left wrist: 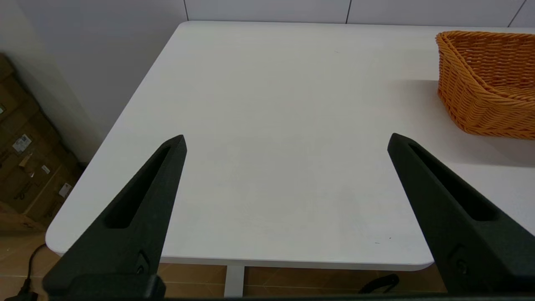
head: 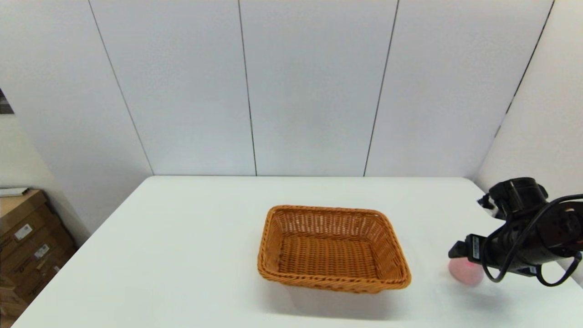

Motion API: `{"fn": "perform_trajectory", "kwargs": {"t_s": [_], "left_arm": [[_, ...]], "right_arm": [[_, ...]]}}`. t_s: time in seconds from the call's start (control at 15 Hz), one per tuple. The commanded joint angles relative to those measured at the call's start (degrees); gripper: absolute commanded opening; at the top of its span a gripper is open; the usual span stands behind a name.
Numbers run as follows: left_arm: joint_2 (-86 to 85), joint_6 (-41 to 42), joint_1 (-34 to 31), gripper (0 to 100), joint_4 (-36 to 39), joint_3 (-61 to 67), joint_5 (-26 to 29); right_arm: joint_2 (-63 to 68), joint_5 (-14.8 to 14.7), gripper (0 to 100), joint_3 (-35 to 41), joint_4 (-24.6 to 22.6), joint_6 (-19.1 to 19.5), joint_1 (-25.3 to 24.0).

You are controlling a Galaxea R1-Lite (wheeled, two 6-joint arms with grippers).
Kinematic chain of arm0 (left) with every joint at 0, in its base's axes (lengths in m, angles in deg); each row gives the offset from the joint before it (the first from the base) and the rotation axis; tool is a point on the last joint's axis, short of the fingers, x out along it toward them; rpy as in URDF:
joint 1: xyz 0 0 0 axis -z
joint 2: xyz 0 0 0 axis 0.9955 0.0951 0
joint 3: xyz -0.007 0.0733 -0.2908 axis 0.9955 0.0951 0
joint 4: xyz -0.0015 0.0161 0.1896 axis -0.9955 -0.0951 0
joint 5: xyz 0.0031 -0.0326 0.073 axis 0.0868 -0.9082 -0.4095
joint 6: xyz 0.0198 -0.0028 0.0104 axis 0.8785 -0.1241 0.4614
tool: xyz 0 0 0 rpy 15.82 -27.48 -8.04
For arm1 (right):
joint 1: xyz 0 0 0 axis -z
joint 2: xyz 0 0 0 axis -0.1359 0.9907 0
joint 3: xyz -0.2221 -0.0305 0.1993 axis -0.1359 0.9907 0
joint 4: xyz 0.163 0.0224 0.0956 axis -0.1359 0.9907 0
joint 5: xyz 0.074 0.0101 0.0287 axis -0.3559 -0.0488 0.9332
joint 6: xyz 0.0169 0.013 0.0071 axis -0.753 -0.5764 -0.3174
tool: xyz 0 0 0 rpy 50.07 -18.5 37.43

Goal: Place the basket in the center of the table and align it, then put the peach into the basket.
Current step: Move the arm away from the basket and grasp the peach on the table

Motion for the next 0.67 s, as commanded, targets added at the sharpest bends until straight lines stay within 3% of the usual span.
{"fn": "perform_trajectory", "kwargs": {"t_s": [0.07, 0.2, 0.67], "left_arm": [[0.0, 0.0, 0.0, 100, 0.0, 0.1, 0.0], [0.0, 0.0, 0.0, 100, -0.1, 0.0, 0.0], [0.0, -0.1, 0.0, 100, -0.1, 0.0, 0.0]], "right_arm": [[5.7, 0.1, 0, -0.3, -1.7, -0.5, -0.2], [6.6, 0.1, 0, 0.0, -4.2, -1.0, -0.1], [4.3, 0.1, 0, 0.1, -4.2, -1.0, -0.2]]}}
